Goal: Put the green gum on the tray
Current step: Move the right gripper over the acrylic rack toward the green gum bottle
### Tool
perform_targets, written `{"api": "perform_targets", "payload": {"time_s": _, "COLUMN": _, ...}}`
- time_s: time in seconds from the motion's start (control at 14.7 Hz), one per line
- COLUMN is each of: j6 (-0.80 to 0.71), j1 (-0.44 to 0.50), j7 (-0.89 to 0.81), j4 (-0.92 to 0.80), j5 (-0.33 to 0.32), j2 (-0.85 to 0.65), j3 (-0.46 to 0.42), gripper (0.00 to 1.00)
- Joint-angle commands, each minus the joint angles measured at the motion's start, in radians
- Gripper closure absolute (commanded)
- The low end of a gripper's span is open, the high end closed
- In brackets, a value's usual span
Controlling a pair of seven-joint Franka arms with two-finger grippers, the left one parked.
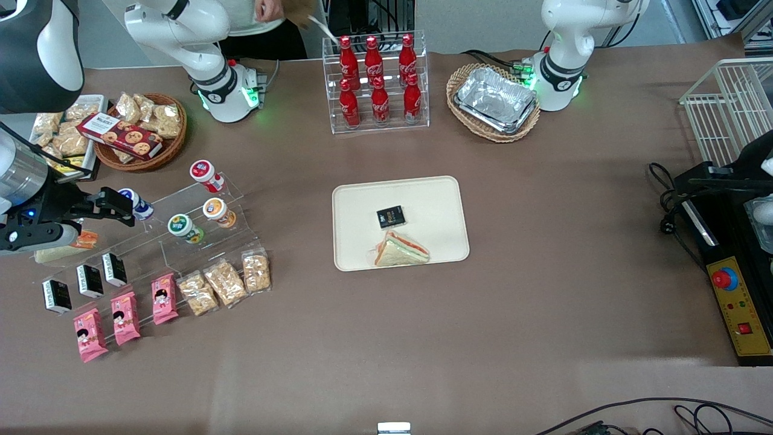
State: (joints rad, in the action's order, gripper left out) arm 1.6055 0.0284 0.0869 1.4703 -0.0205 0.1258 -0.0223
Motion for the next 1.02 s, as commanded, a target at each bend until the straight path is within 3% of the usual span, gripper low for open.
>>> {"api": "perform_targets", "payload": {"time_s": 0.0, "j6": 0.01, "j1": -0.001, "j7": -0.001, "j4": -0.002, "j5": 0.007, "j2": 0.003, "j3": 0.002, "gripper": 0.0}}
{"api": "perform_targets", "payload": {"time_s": 0.61, "j6": 0.017, "j1": -0.013, "j7": 0.141, "j4": 0.059, "j5": 0.008, "j2": -0.021, "j3": 0.019, "gripper": 0.0}}
{"api": "perform_targets", "payload": {"time_s": 0.95, "j6": 0.226, "j1": -0.012, "j7": 0.25, "j4": 0.379, "j5": 0.019, "j2": -0.219, "j3": 0.067, "gripper": 0.0}}
